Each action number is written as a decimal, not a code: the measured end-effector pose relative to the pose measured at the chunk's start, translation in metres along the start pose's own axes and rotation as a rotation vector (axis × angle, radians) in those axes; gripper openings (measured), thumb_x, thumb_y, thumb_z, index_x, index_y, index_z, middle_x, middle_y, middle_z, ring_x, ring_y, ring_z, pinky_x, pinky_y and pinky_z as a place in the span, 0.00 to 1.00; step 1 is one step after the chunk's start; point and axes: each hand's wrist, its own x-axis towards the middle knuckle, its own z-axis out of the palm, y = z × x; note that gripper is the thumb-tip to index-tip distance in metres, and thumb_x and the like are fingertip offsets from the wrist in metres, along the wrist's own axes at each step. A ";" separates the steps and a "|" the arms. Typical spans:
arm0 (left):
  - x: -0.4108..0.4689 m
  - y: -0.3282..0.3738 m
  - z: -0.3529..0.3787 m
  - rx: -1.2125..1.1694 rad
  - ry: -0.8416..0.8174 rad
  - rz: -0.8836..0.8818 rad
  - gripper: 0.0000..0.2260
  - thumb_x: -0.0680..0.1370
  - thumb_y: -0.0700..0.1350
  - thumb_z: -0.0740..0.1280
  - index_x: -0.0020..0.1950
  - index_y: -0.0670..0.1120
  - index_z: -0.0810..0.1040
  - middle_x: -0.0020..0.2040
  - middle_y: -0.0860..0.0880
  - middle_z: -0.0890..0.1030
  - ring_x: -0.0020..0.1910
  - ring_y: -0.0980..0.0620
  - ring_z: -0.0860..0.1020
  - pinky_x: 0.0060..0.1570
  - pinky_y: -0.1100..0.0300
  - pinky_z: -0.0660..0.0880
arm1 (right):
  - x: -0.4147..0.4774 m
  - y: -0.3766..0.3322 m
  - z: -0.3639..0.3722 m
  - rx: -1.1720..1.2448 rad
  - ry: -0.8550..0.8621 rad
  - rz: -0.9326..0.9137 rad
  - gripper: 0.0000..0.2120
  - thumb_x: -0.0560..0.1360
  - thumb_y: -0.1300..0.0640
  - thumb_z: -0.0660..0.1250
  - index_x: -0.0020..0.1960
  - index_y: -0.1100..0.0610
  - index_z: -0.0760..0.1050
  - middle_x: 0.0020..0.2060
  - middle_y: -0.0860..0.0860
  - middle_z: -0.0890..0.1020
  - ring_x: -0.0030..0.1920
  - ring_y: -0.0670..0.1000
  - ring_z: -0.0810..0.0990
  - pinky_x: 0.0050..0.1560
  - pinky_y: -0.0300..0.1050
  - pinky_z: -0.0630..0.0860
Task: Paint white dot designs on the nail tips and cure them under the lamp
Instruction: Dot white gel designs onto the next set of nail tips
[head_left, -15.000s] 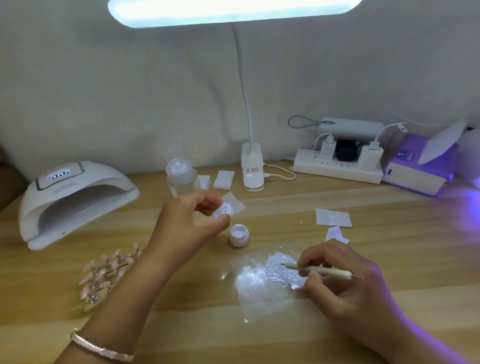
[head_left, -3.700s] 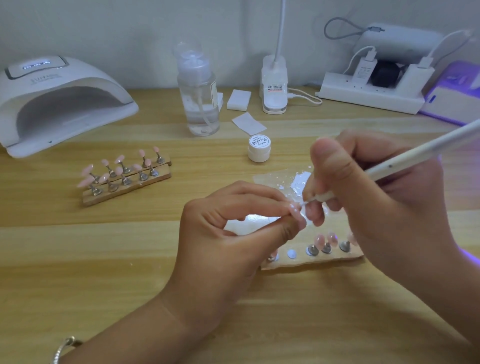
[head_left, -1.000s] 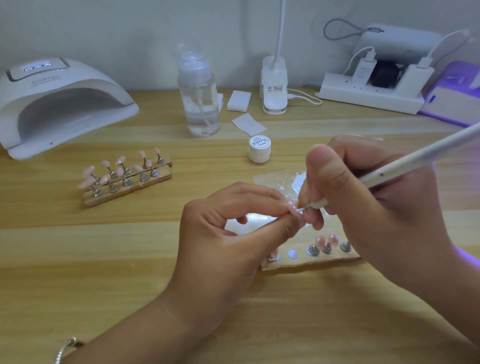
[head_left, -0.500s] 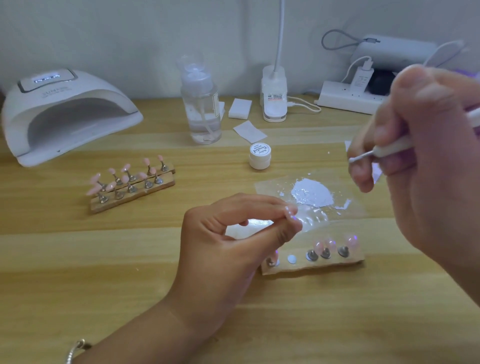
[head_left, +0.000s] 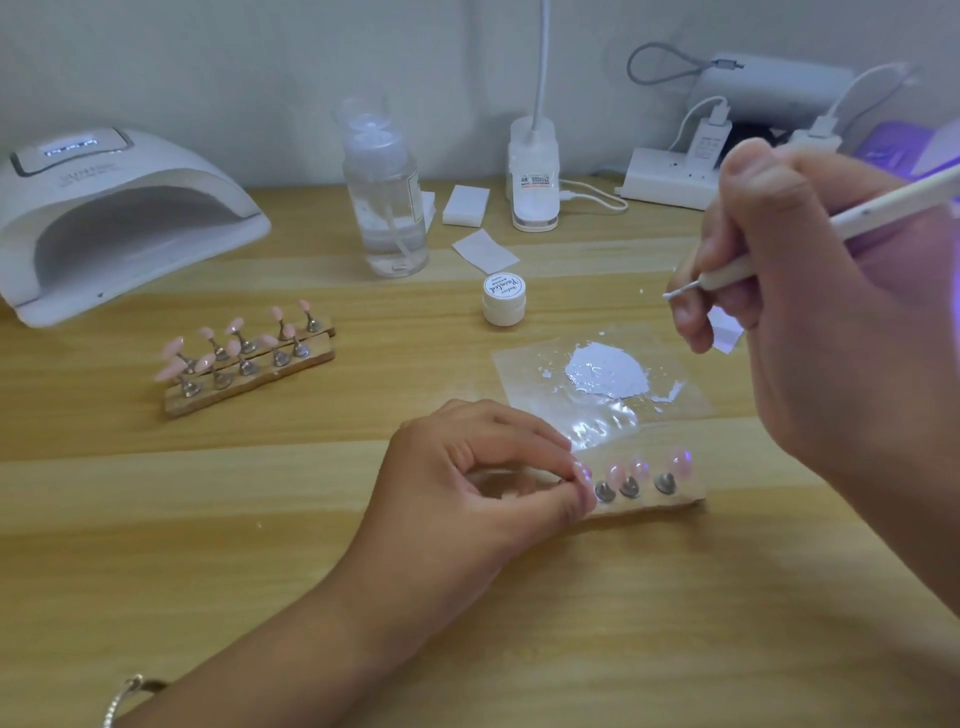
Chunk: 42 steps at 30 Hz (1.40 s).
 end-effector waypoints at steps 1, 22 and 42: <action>0.000 0.000 0.000 0.052 -0.004 -0.001 0.06 0.64 0.43 0.81 0.35 0.52 0.87 0.42 0.56 0.84 0.38 0.56 0.79 0.39 0.67 0.73 | 0.000 0.000 0.000 0.000 0.000 -0.002 0.19 0.81 0.56 0.60 0.32 0.53 0.70 0.21 0.41 0.69 0.21 0.48 0.72 0.27 0.38 0.68; -0.005 0.001 -0.022 0.271 -0.088 -0.015 0.10 0.63 0.49 0.77 0.43 0.56 0.85 0.45 0.59 0.84 0.47 0.59 0.82 0.46 0.70 0.73 | -0.004 0.054 -0.033 -0.368 0.007 0.179 0.22 0.78 0.46 0.68 0.32 0.60 0.73 0.23 0.46 0.72 0.27 0.45 0.70 0.31 0.36 0.68; 0.001 -0.006 -0.034 0.340 -0.116 0.233 0.04 0.69 0.52 0.74 0.38 0.53 0.86 0.40 0.57 0.83 0.45 0.53 0.83 0.45 0.53 0.77 | -0.012 0.066 -0.035 -0.436 -0.083 0.196 0.21 0.79 0.43 0.61 0.35 0.52 0.81 0.27 0.45 0.79 0.29 0.42 0.78 0.29 0.31 0.71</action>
